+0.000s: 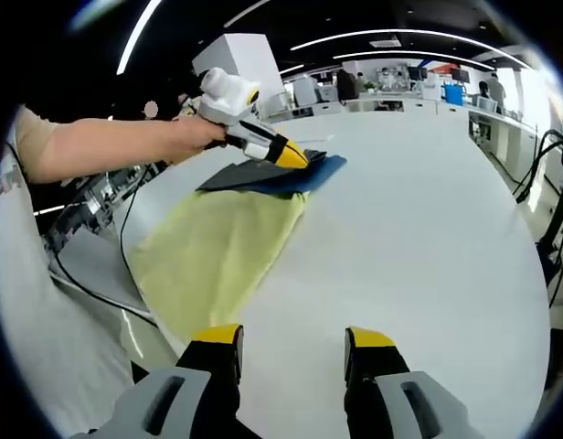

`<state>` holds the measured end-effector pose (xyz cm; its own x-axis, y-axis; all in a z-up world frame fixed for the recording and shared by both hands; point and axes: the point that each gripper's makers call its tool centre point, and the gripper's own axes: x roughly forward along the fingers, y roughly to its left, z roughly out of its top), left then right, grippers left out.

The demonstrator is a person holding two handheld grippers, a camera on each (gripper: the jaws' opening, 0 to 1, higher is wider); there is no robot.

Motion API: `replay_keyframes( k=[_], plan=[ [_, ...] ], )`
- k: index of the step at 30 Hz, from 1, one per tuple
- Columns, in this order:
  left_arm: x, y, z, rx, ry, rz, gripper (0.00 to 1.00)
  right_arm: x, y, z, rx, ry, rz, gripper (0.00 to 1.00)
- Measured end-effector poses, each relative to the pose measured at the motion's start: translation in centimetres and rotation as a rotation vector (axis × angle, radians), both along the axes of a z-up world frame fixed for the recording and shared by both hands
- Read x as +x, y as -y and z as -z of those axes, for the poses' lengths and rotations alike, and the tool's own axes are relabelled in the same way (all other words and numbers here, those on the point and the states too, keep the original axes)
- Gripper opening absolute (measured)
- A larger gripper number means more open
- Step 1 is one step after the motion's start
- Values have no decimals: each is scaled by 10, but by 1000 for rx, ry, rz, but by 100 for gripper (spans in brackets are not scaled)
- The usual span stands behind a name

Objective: Fold the garment on the visible template until the final outline fits inside the template.

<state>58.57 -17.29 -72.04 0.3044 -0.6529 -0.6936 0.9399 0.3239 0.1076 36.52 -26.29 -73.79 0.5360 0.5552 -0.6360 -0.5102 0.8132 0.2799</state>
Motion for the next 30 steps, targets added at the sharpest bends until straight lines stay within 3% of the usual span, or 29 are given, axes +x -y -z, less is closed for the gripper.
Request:
replay_keyframes(
  k=[3,9,30],
  plan=[
    [-3,3,-3,-23,-26,-8,0,1,-1,-1,0,4,-2,42],
    [-4,-1,-19,-63,-9,-17,0,4,-4,-4,-1,10,-11,42],
    [-16,-64,-45,-158,-12,-160,21,16,-27,-18,-6,43,-74,42]
  ],
)
